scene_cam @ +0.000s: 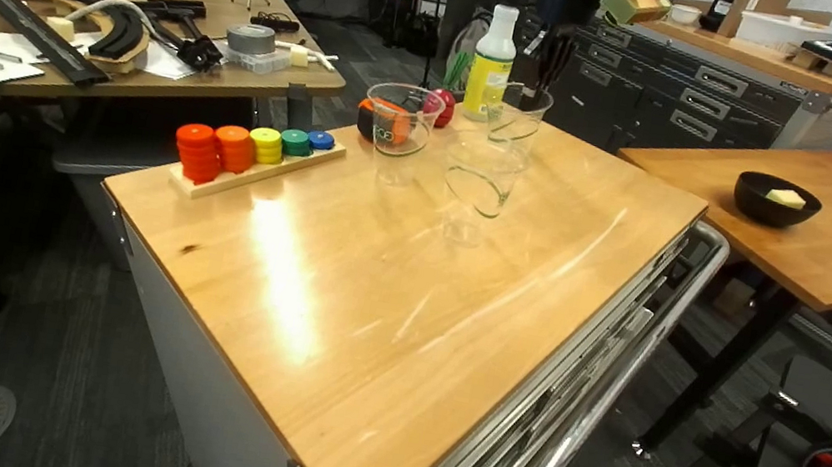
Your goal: Stack the clear cups inside each other
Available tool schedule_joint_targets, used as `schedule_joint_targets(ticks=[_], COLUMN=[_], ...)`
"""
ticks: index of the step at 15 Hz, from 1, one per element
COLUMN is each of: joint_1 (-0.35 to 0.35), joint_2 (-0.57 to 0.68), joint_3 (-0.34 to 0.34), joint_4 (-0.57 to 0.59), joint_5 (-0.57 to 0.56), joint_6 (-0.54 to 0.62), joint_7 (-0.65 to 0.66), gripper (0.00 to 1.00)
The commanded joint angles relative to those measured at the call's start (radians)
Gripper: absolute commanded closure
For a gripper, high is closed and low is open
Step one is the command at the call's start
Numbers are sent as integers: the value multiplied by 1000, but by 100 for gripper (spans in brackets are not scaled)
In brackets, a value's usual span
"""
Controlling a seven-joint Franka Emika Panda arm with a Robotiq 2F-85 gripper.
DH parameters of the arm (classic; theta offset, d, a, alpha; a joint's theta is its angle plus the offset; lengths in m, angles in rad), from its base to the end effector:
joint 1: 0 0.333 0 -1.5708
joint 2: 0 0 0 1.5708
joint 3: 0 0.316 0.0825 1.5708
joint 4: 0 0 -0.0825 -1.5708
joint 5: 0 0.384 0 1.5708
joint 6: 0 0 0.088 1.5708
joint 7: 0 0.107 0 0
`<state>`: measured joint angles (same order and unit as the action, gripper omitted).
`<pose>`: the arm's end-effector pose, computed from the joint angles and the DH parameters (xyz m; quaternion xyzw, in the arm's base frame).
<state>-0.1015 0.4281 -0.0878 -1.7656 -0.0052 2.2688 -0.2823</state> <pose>0.6511 -0.1197 0.3301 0.9977 0.0527 0.0326 0.0285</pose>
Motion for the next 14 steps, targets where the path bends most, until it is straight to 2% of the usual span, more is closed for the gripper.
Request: schedule_joint_targets(ticks=[1,5,8,11,14], joint_1=[-12,-9,-7,14,50], joint_2=[-53,-118,-203,-297,-381], joint_3=[16,16,36,62,91], joint_4=[-43,-86,-103,-118,-147], joint_5=[-16,-13,23,42,36], joint_6=[-21,-82,-182,-270,-303], joint_7=[10,16,-8,-16,-14], gripper=[98,97,98,98,98])
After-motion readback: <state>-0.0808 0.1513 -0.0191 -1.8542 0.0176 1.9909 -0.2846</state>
